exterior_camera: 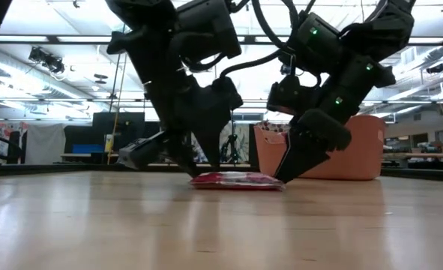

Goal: Sort popcorn bags into baskets
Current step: Put the red popcorn bag into the orange bin

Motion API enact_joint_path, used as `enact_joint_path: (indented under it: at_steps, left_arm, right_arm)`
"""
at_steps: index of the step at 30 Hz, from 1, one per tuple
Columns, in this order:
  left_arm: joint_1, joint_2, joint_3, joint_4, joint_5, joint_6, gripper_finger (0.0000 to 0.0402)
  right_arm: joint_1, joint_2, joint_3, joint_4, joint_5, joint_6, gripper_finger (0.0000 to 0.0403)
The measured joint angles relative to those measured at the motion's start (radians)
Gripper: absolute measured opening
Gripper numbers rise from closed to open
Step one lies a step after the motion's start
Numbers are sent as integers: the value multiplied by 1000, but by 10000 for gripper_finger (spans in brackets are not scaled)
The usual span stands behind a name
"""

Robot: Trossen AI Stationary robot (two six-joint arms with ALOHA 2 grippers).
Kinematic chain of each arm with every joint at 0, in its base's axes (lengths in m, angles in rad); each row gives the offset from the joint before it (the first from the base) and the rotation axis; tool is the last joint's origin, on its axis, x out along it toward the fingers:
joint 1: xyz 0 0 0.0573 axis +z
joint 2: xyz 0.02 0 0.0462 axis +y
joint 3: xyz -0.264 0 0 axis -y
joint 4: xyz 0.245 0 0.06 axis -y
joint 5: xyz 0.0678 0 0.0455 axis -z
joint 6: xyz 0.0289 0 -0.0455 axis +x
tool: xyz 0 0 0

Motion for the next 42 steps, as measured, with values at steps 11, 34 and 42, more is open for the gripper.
enact_joint_path:
  at_steps: [11, 34, 42]
  left_arm:
    - [-7, 7, -1, 63, -53, 149, 152]
    - [-29, 7, 0, 65, -14, -84, 6]
    - [-45, -18, 0, 59, -100, -97, 5]
  right_arm:
    - [-26, 2, -2, 6, -64, -64, 164]
    - [18, -214, -6, -257, 44, -42, 157]
    - [80, -349, -6, -410, 153, 43, 157]
